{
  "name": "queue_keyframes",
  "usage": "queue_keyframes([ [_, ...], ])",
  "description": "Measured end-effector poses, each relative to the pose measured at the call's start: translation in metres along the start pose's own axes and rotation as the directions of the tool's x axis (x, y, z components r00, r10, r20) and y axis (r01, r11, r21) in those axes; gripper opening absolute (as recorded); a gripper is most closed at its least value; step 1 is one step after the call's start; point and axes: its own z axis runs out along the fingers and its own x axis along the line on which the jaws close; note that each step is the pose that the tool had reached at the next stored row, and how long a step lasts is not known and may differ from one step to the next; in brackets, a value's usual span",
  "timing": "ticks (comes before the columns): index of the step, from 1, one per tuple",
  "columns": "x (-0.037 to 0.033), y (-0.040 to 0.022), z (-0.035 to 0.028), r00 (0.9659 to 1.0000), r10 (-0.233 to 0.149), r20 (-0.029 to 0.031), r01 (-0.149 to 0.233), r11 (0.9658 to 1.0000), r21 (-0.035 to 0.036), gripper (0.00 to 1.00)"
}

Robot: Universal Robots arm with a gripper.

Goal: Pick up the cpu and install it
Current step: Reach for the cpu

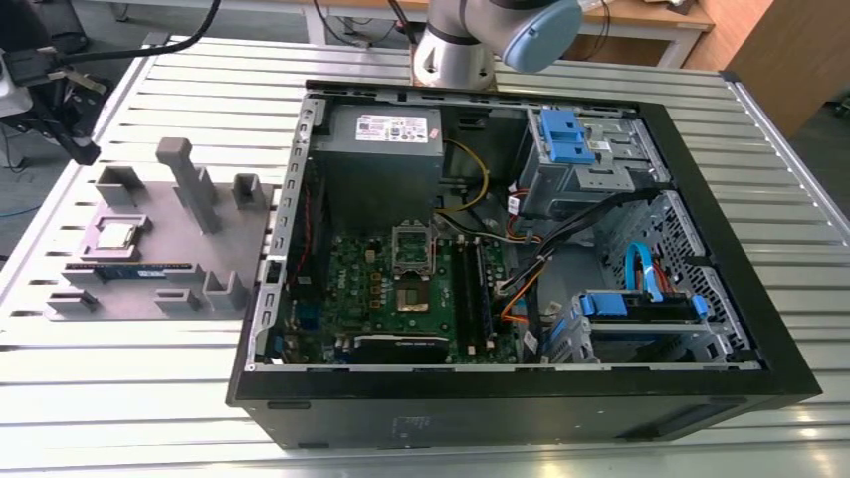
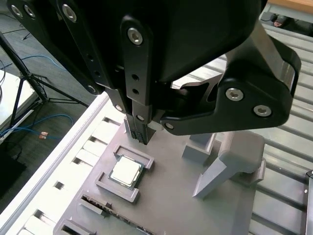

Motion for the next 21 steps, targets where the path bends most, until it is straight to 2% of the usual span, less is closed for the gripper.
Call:
queue_keyframes([
  [11,0.0007,-0.0017,0.0026,1.0,0.0,-0.0004,0.0,1.0,0.0003,0.11],
  [21,0.0035,-0.0097,0.0158,1.0,0.0,-0.0004,0.0,1.0,0.0003,0.11],
])
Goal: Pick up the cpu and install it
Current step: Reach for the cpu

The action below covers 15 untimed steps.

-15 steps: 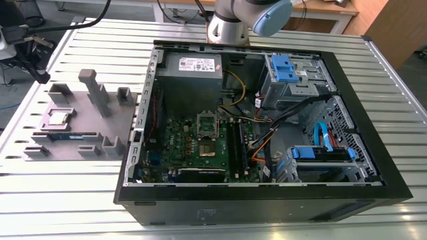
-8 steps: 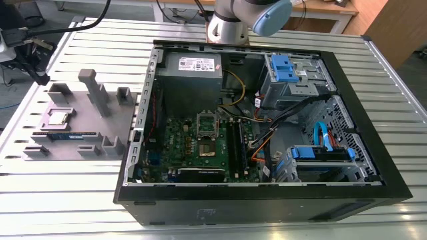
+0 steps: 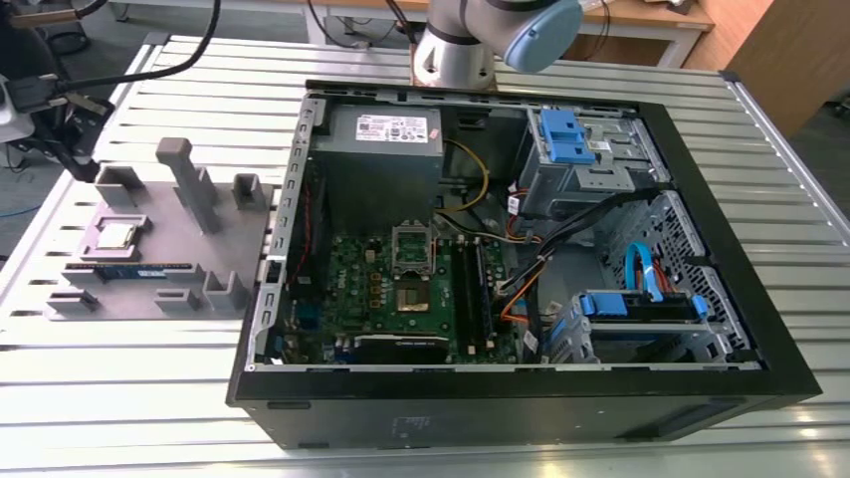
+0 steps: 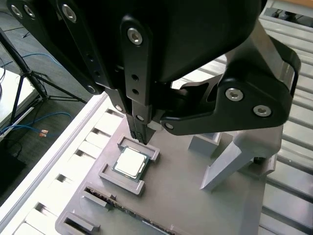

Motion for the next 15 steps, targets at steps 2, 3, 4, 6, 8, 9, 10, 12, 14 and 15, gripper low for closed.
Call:
queue_keyframes([
  [2,0.0007,-0.0012,0.0035,1.0,0.0,-0.0001,0.0,1.0,0.0,0.11],
  [3,0.001,-0.0018,0.0049,1.0,0.0,-0.0002,0.0,1.0,0.0001,0.11],
  [4,0.0013,-0.0023,0.0061,1.0,0.0,-0.0002,0.0,1.0,0.0001,0.11],
  [6,0.0017,-0.0029,0.0081,1.0,0.0,0.0,0.0,1.0,0.0,0.11],
  [8,0.0018,-0.0031,0.0089,1.0,0.0,-0.0001,0.0,1.0,0.0,0.11],
  [9,0.0018,-0.0031,0.009,1.0,0.0,-0.0002,0.0,1.0,0.0001,0.11],
  [10,0.0018,-0.0031,0.0091,1.0,0.0,-0.0003,0.0,1.0,0.0001,0.11],
  [12,0.0018,-0.0032,0.0093,1.0,0.0,-0.0002,0.0,1.0,-0.0015,0.11],
  [14,0.0018,-0.0032,0.0093,1.0,0.0,-0.0003,0.0,1.0,-0.0027,0.11],
  [15,0.0018,-0.0032,0.0093,1.0,0.0,-0.0003,0.0,1.0,-0.0027,0.11],
])
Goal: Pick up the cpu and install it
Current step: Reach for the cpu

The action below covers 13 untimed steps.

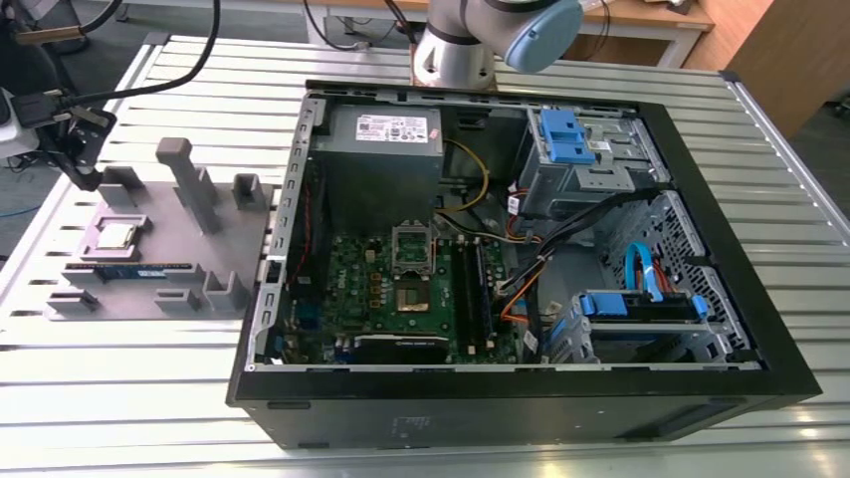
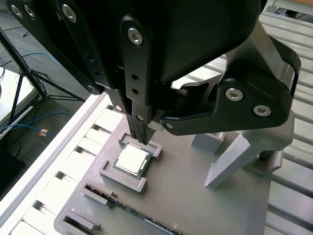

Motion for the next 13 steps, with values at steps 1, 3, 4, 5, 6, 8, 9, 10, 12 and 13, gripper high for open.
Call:
queue_keyframes([
  [1,0.0,0.0,0.0,1.0,0.0,0.0,0.0,1.0,0.0,0.11],
  [3,0.0,0.0,0.0,1.0,0.0,0.0,0.0,1.0,-0.0001,0.11],
  [4,0.0,0.0,0.0001,1.0,0.0,0.0,0.0,1.0,-0.0001,0.11],
  [5,0.0001,-0.0001,0.0007,1.0,0.0,0.0003,0.0,1.0,-0.0002,0.11],
  [6,0.0001,-0.0001,0.0015,1.0,0.0,0.0002,0.0,1.0,-0.0002,0.11],
  [8,0.0008,-0.0003,0.003,1.0,0.0,-0.0001,0.0,1.0,0.0001,0.11],
  [9,0.0012,-0.0003,0.004,1.0,0.0,0.0,0.0,1.0,0.0,0.11],
  [10,0.0015,-0.0003,0.005,1.0,0.0,0.0002,0.0,1.0,-0.0002,0.11],
  [12,0.0017,-0.0005,0.0076,1.0,0.0,0.0,0.0,1.0,-0.0001,0.11],
  [13,0.0018,-0.0006,0.0093,1.0,0.0,0.0001,0.0,1.0,-0.0001,0.11],
])
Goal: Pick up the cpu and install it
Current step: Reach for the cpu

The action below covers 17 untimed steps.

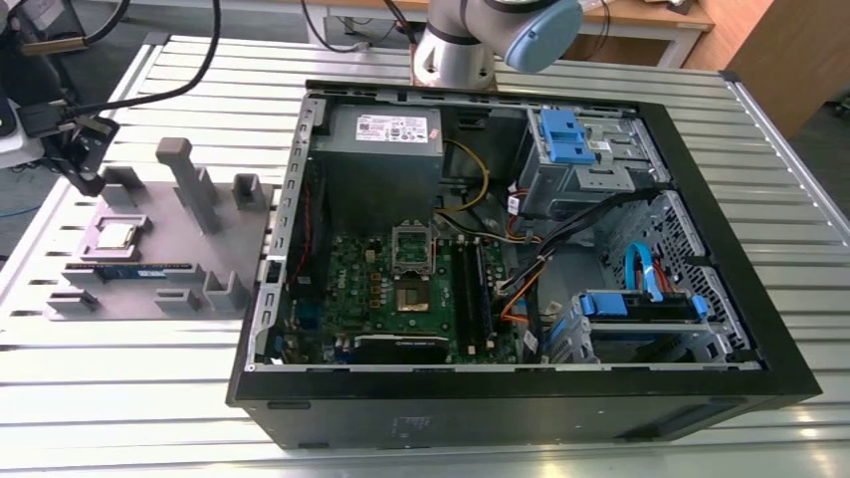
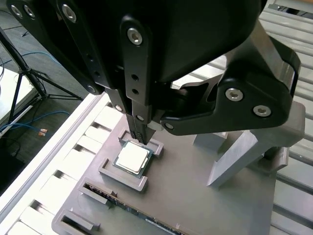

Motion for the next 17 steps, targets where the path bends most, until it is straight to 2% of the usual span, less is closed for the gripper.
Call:
queue_keyframes([
  [4,0.0011,-0.0002,0.005,1.0,0.0,-0.0001,0.0,1.0,0.0001,0.11],
  [8,0.0054,-0.0007,0.0082,1.0,0.0,-0.0001,0.0,1.0,0.0001,0.11],
  [17,0.0081,-0.0016,0.0224,1.0,0.0,-0.0001,0.0,1.0,0.0001,0.11],
])
